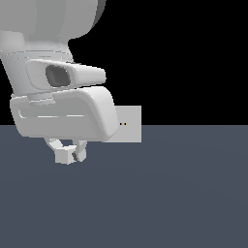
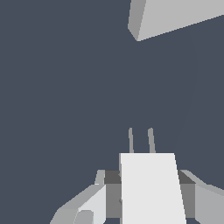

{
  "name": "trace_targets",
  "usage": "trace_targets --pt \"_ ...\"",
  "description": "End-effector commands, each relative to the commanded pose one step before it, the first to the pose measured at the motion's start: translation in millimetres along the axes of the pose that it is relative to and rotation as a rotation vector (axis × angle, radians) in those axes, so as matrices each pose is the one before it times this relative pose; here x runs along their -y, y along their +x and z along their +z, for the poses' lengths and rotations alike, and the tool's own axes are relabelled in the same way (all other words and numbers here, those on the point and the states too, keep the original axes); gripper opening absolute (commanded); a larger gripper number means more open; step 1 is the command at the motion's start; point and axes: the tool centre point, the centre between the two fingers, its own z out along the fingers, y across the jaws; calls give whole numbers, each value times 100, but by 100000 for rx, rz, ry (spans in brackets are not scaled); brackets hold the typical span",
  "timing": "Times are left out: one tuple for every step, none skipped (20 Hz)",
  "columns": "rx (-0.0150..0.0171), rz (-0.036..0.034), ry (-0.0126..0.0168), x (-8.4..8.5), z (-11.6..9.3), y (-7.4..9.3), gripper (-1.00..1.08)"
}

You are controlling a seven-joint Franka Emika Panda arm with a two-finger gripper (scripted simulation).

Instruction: Plug the charger into the wall socket.

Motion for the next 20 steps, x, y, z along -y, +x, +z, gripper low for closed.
trace_targets --pt "-201 -4337 1562 -1055 -434 811 -100" --pt "-44 -1664 592 -401 -160 311 -100" --pt "-42 -1633 580 -393 -157 308 -100" --pt "-39 -1563 555 -377 -150 297 -100" --pt "-34 -1482 526 -357 -142 283 -100" --pt "-30 -1412 501 -340 -135 271 -100" --pt "-26 -1349 479 -325 -128 260 -100" --pt "-22 -1293 460 -312 -123 250 -100" --pt "-18 -1246 444 -300 -118 241 -100" --pt "-14 -1202 430 -290 -113 234 -100" --pt "-10 -1166 418 -280 -109 226 -100" --pt "-6 -1133 407 -272 -105 220 -100" --pt "-3 -1104 398 -265 -102 215 -100" --pt "1 -1079 391 -259 -99 210 -100" --pt "5 -1056 384 -254 -96 206 -100" --pt "8 -1040 380 -248 -94 202 -100" --pt "12 -1023 375 -245 -92 199 -100" --pt "16 -1010 372 -242 -90 196 -100" --pt "19 -1001 371 -238 -88 194 -100" --pt "23 -977 364 -233 -85 189 -100"
